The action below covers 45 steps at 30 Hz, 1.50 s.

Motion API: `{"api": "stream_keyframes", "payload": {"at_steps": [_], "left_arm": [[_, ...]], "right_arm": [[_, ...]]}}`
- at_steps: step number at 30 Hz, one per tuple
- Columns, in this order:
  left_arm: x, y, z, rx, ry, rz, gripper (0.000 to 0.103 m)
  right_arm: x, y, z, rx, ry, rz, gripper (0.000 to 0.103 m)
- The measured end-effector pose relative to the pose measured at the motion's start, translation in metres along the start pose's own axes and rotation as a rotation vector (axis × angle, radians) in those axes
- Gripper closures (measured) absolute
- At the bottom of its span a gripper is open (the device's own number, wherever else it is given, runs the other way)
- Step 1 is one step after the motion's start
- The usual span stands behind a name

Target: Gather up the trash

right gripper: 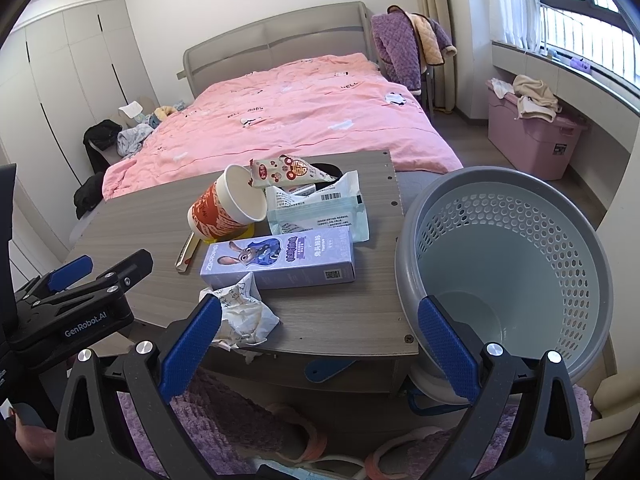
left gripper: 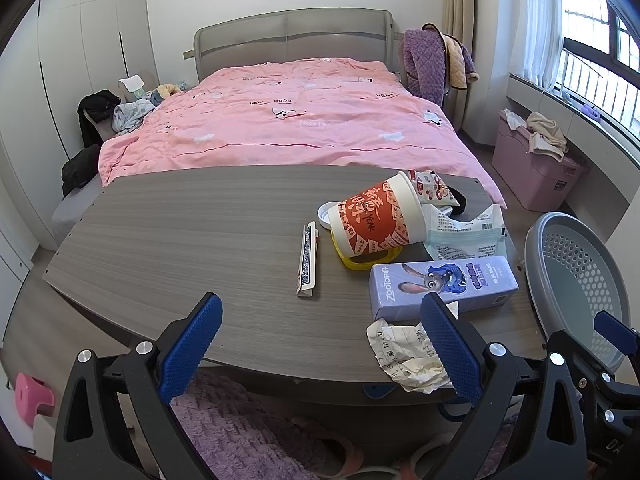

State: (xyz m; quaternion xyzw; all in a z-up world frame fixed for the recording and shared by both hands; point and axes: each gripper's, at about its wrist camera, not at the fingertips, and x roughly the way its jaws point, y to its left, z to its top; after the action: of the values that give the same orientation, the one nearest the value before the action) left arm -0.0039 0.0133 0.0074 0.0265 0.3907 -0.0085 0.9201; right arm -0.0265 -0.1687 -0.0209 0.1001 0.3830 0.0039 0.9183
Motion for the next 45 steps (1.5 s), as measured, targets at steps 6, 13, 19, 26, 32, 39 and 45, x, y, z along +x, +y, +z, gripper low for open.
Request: {"api": "stream_keyframes", "payload": {"at_steps": [6,13,19,26,32,39,45], "left_arm": [[0.002,0.000,-0.002,0.004,0.003,0.007,0.008],[0.005,-0.001,-0.005,0.011,0.008,0.020,0.008],[0.006,-0.004,-0.007,0.016,0.004,0.021,0.008],[0.005,-0.004,-0.007,0.016,0.001,0.022,0.008],[0.005,-0.001,-0.008,0.008,0.005,0.024,0.008],[0.006,0.024,-0.013,-0.020,0.010,0.075,0.008],[0.017,0.057,-0.019,-0.063,0.035,0.135,0.008]], "right_arm": [[0.001,0.000,0.000,-0.005,-0.001,-0.033,0.006],[0.002,-0.001,0.000,-0.016,0.004,-0.087,0.006],[0.003,-0.003,0.000,-0.015,0.006,-0.105,0.006],[0.003,-0.004,0.000,-0.016,0.006,-0.107,0.006],[0.003,-0.003,0.000,-0.016,0.006,-0.105,0.006],[0.015,0.008,-0.005,-0.036,0.044,-0.039,0.006],[0.033,0.032,-0.006,-0.068,0.101,0.060,0.006]]}}
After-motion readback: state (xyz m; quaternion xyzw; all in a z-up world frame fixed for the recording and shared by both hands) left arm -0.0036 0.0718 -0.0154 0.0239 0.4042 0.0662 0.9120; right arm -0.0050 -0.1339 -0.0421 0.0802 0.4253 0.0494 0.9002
